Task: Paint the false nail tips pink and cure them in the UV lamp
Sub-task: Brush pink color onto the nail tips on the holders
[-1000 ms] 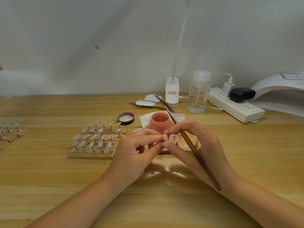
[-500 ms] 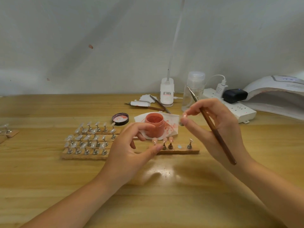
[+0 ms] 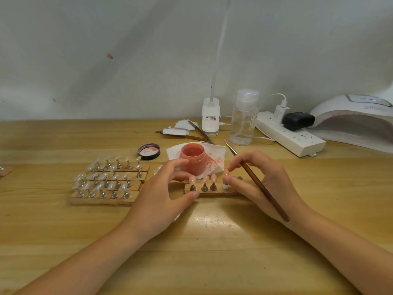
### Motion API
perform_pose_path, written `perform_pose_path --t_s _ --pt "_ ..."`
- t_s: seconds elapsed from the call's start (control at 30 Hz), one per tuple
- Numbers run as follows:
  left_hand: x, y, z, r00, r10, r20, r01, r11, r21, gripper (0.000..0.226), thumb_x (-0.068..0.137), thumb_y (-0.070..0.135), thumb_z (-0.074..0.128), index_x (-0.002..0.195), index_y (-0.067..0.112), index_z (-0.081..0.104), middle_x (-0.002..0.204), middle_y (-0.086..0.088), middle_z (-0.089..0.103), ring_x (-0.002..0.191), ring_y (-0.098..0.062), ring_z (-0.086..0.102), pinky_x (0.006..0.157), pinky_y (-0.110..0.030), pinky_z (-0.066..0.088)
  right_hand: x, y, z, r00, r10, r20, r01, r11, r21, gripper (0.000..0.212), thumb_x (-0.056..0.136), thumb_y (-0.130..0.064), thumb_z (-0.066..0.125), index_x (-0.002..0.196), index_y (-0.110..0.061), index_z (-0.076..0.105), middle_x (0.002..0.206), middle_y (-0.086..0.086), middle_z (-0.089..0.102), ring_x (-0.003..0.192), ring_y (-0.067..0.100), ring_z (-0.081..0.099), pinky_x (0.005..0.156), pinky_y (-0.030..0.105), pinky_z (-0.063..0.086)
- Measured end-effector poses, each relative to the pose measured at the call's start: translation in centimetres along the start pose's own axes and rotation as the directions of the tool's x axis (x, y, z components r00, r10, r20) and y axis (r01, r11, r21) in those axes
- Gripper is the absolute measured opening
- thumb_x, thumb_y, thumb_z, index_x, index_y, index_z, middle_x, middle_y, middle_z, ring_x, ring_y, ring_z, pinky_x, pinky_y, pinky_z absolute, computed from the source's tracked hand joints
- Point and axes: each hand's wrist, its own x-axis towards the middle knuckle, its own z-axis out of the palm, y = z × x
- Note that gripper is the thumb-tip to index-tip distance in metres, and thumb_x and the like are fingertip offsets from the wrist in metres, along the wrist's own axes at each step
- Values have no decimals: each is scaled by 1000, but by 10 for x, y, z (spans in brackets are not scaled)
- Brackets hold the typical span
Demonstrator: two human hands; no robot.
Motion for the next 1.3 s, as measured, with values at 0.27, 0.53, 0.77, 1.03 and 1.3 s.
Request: perform_pose_path --t_s 0.27,0.53,0.77,1.03,1.3 --pt "2 -4 2 999 46 -5 -46 998 44 50 77 17 71 107 44 42 86 30 61 94 31 40 76 10 21 1 0 0 994 72 79 -73 997 19 20 73 -16 75 87 -21 61 88 -10 63 92 1 57 72 6 47" --pt "2 -5 2 998 54 -14 -53 997 48 50 77 15 71 106 42 42 85 29 61 93 31 40 75 10 21 -1 -3 -2 992 75 100 -78 997 27 23 72 -15 75 90 -17 62 88 -8 64 92 0 57 71 7 47" --pt "2 -5 2 999 38 -13 -38 998 42 49 77 17 71 108 41 42 85 31 61 92 32 39 75 10 21 -5 3 -19 976 149 156 -143 989 -49 26 70 -22 76 91 -22 61 91 -14 60 95 -11 52 79 1 38" --pt "2 -4 1 999 38 -8 -37 998 57 49 78 16 71 105 44 42 85 31 60 92 32 39 76 11 21 -6 7 -17 976 159 146 -154 987 -42 18 75 -13 72 84 -21 59 80 -4 64 81 1 61 79 15 48" --pt "0 0 0 999 39 -11 -38 997 71 48 78 17 71 109 42 44 86 30 60 92 32 40 75 11 21 -6 12 -17 986 155 -63 -156 988 -9 19 76 -6 72 82 -18 58 78 -5 64 76 3 62 74 16 50"
